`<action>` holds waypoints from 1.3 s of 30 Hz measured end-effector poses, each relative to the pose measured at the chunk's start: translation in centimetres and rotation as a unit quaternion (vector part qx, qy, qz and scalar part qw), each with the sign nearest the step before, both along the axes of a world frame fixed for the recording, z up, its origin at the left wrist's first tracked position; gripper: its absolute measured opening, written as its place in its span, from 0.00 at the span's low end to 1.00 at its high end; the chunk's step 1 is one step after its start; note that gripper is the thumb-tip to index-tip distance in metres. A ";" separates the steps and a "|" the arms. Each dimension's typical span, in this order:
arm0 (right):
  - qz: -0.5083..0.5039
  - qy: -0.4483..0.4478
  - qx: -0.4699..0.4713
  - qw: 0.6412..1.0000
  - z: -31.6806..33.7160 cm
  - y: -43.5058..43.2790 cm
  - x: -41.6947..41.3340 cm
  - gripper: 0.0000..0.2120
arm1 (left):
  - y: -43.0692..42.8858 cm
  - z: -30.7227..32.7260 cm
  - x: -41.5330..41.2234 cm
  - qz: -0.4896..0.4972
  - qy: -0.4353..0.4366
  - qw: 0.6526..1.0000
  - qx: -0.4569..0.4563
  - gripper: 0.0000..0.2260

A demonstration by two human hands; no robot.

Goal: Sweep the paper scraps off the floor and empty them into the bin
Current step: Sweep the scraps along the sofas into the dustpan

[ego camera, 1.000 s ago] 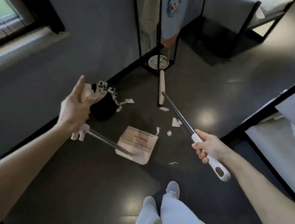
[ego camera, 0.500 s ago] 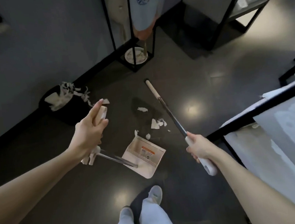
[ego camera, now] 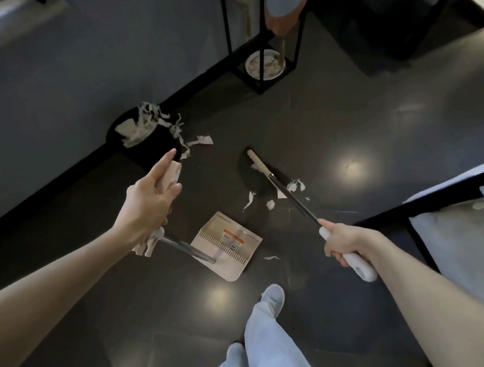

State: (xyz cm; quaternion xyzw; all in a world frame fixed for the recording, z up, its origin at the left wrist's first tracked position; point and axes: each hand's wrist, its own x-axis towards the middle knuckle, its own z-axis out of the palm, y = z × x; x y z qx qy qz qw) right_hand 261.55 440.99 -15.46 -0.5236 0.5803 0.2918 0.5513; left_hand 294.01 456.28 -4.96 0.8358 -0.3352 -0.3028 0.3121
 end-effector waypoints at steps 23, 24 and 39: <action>-0.092 -0.001 -0.100 0.991 9.6 15.5 -17.2 0.36 | 14.2 -0.2 -10.9 -0.030 0.004 0.999 0.031 0.26; -0.108 -0.002 -0.108 0.988 9.1 15.0 -18.1 0.36 | 13.9 -0.3 -11.8 -0.027 0.003 0.999 0.031 0.26; -0.220 -0.026 0.073 0.972 4.0 18.6 -28.9 0.40 | 10.9 -0.6 -23.7 0.001 -0.039 0.999 0.019 0.27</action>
